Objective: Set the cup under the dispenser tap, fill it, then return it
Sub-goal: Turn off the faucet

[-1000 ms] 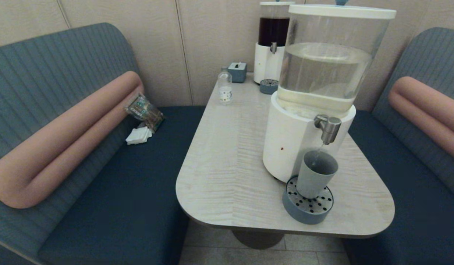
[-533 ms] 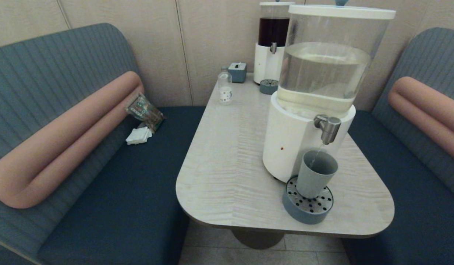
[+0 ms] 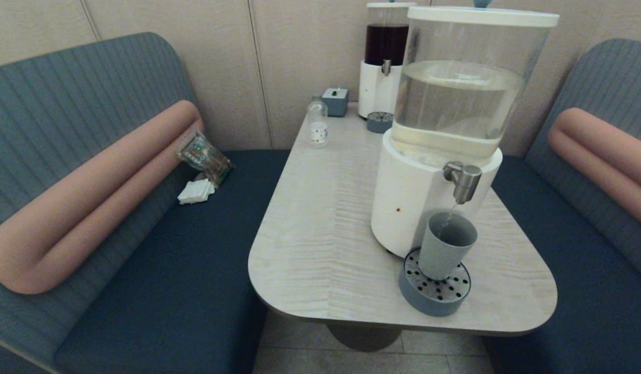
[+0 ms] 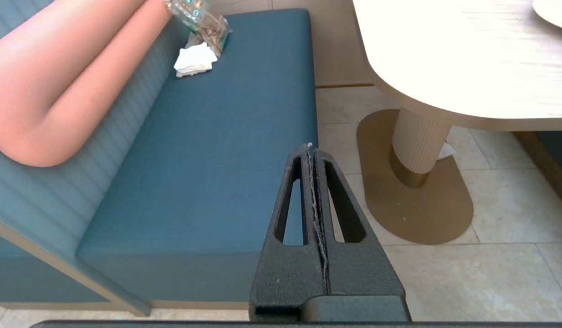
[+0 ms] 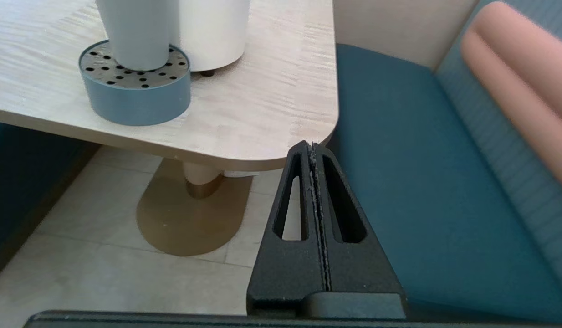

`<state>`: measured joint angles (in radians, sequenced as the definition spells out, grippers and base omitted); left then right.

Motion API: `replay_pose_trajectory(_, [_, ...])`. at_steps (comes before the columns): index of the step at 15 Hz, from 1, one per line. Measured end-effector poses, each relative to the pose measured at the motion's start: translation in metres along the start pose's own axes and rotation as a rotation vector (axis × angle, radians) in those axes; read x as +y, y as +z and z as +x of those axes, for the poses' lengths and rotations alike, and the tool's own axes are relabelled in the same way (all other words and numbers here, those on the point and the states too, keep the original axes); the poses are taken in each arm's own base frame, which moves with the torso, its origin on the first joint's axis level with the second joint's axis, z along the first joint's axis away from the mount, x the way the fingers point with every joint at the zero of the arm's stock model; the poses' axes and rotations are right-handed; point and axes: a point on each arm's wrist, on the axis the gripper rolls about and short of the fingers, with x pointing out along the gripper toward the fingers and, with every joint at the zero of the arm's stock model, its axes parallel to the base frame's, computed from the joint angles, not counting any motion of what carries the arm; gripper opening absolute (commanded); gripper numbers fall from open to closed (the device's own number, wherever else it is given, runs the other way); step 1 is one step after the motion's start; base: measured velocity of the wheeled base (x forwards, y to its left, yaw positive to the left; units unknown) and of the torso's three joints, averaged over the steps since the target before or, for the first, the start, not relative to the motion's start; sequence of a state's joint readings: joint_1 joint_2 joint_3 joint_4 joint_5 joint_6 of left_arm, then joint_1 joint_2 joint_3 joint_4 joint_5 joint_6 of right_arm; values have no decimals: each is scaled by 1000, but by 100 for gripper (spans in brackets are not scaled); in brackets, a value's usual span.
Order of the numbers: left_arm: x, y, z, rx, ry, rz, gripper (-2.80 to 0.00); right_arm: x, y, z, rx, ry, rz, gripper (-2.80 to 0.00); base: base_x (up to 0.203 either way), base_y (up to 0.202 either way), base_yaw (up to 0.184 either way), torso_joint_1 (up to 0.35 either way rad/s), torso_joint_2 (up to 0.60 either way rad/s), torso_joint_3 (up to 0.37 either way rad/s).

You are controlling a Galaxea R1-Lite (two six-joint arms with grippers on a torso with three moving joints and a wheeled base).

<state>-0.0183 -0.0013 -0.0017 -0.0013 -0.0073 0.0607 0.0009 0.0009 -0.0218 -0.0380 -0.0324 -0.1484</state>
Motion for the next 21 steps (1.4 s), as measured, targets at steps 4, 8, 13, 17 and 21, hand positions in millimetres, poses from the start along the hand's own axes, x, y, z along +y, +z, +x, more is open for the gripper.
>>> replay_pose_trajectory(4, [0, 0, 0, 0, 0, 0, -280, 2, -6, 1, 30, 43, 58, -280, 0, 0, 0, 0, 0, 0])
replay_pose_trajectory(8, [0, 0, 0, 4, -3, 6, -280, 2, -9, 1, 50, 36, 127, -280, 0, 0, 0, 0, 0, 0])
replay_pose_trajectory(13, [-1, 4, -1, -8, -46, 71, -280, 2, -9, 1, 45, 32, 148, -280, 0, 0, 0, 0, 0, 0])
replay_pose_trajectory(17, [0, 65, -12, -142, -171, 79, -280, 2, -9, 1, 46, 32, 147, -280, 0, 0, 0, 0, 0, 0])
replay_pose_trajectory(21, [3, 138, 14, -180, -233, 9, -280, 2, -9, 1, 46, 32, 147, -280, 0, 0, 0, 0, 0, 0])
